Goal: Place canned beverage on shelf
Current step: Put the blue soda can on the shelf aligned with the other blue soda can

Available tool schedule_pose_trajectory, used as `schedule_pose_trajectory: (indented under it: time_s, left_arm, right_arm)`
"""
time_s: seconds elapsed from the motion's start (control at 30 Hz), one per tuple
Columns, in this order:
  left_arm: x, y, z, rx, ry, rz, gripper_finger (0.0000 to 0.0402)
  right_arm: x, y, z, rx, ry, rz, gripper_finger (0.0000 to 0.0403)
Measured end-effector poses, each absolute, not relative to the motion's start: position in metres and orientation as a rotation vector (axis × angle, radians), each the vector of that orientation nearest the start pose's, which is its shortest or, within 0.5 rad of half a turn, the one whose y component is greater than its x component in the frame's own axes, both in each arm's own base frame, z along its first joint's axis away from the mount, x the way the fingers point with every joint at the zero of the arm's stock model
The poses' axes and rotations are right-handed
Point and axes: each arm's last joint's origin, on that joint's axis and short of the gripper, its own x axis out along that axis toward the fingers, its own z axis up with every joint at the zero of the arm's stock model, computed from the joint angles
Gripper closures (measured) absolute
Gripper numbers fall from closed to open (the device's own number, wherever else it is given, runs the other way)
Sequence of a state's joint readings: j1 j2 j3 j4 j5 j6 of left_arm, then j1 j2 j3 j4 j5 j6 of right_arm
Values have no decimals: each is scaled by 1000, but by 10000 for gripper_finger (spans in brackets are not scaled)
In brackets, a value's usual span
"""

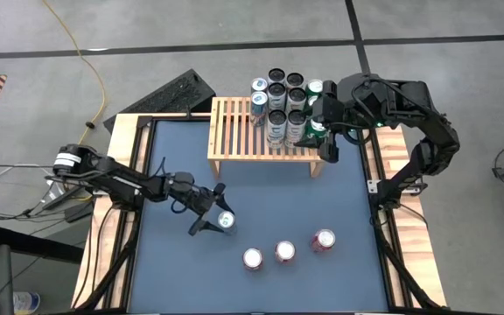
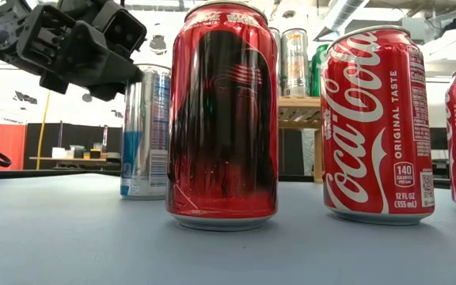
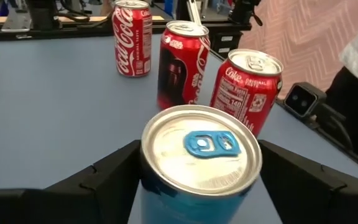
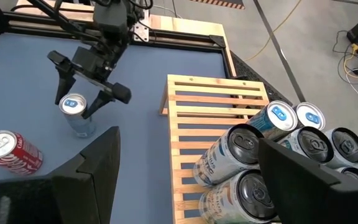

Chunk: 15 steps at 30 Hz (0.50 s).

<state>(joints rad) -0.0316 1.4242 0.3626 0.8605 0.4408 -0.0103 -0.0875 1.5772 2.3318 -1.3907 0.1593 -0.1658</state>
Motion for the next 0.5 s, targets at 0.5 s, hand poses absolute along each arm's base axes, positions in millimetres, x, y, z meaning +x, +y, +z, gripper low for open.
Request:
schedule_pose_trajectory:
  time_s: [0.5]
  left_arm:
    - [243,-39,164,-218,237,-379,174]
  right_arm:
    - [235,-25,522,-152,653,-195,88]
